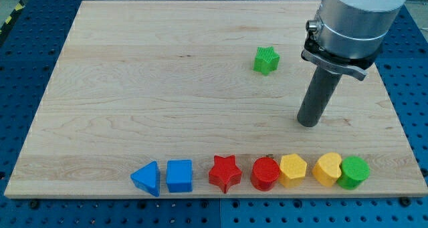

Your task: Place your hand to the left of the green star

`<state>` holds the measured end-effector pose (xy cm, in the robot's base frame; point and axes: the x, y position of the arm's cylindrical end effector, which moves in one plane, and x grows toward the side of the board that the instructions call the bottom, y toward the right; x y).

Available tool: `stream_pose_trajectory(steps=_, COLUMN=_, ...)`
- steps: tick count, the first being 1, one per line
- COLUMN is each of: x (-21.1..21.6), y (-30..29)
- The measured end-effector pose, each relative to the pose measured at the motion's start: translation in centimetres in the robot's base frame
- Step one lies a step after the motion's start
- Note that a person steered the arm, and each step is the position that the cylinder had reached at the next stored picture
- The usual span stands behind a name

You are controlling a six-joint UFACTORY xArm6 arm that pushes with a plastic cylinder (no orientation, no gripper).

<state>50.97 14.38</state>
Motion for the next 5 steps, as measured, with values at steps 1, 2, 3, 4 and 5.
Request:
stream_pose_trajectory(steps=1, x=0.0, y=-0.8)
stream_pose_trajectory(steps=2, x=0.0, y=-1.9)
stream_pose_trajectory(steps=3, x=0.0, y=-3.5)
stream_pose_trajectory(steps=4, x=0.0, y=-5.2)
stream_pose_trajectory(steps=5, x=0.0, y=-5.8)
